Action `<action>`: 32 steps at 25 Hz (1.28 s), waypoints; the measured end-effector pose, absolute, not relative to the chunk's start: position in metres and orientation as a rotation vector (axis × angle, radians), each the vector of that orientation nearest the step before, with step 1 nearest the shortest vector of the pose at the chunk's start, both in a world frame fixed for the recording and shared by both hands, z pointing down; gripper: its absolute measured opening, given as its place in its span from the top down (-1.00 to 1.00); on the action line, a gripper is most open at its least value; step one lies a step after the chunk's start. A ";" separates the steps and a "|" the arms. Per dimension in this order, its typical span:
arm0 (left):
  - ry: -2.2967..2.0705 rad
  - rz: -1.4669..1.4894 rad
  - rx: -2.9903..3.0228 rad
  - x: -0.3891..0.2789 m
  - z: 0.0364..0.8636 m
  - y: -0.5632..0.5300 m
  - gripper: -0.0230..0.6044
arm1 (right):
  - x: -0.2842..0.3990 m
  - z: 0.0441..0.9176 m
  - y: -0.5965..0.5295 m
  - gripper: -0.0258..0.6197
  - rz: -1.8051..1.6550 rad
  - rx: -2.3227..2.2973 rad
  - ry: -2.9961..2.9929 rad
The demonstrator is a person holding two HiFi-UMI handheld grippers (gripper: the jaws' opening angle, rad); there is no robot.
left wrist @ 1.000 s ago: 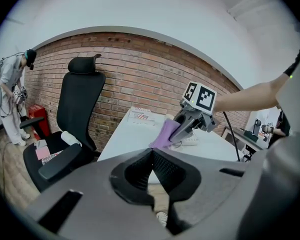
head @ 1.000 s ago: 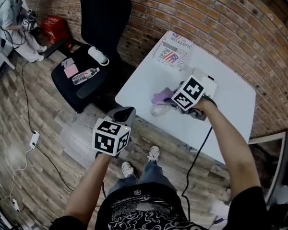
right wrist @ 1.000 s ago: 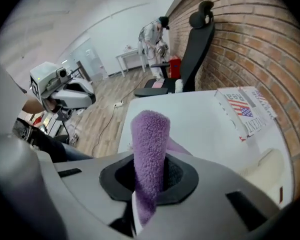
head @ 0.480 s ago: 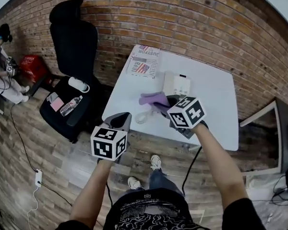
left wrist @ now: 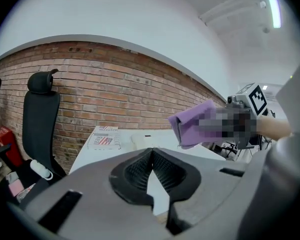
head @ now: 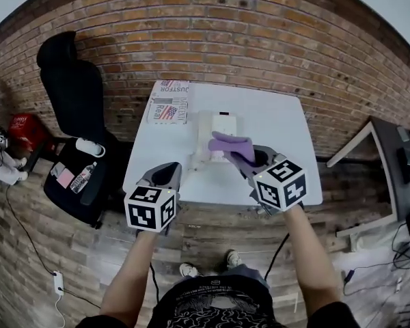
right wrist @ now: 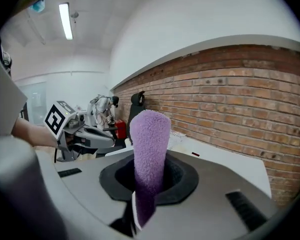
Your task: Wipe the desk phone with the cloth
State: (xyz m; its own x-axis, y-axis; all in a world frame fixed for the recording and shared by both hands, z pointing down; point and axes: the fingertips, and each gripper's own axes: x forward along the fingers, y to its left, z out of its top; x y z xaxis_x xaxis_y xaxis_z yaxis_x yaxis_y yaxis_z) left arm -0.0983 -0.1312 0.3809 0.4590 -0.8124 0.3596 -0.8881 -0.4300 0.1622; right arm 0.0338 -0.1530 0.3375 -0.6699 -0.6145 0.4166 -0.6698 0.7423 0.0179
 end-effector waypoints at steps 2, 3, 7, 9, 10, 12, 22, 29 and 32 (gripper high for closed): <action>-1.451 0.325 2.386 -0.089 0.376 -0.133 0.91 | 0.051 0.329 -0.153 0.78 0.198 1.039 -2.565; -1.459 0.323 2.384 -0.086 0.374 -0.135 0.91 | 0.060 0.326 -0.154 0.78 0.201 1.068 -2.571; -1.502 0.315 2.357 -0.072 0.367 -0.135 0.91 | 0.095 0.319 -0.155 0.78 0.231 1.180 -2.584; -1.522 0.312 2.348 -0.063 0.366 -0.135 0.91 | 0.111 0.318 -0.157 0.79 0.234 1.220 -2.593; -1.531 0.313 2.344 -0.059 0.366 -0.135 0.91 | 0.118 0.318 -0.157 0.79 0.234 1.235 -2.596; -1.551 0.318 2.332 -0.053 0.367 -0.134 0.91 | 0.126 0.320 -0.158 0.79 0.238 1.245 -2.605; -1.603 0.349 2.299 -0.035 0.368 -0.129 0.91 | 0.142 0.328 -0.162 0.79 0.259 1.195 -2.649; -1.605 0.356 2.300 -0.029 0.366 -0.129 0.91 | 0.148 0.324 -0.163 0.79 0.259 1.199 -2.661; -1.605 0.353 2.298 -0.028 0.366 -0.129 0.91 | 0.149 0.322 -0.162 0.79 0.255 1.196 -2.663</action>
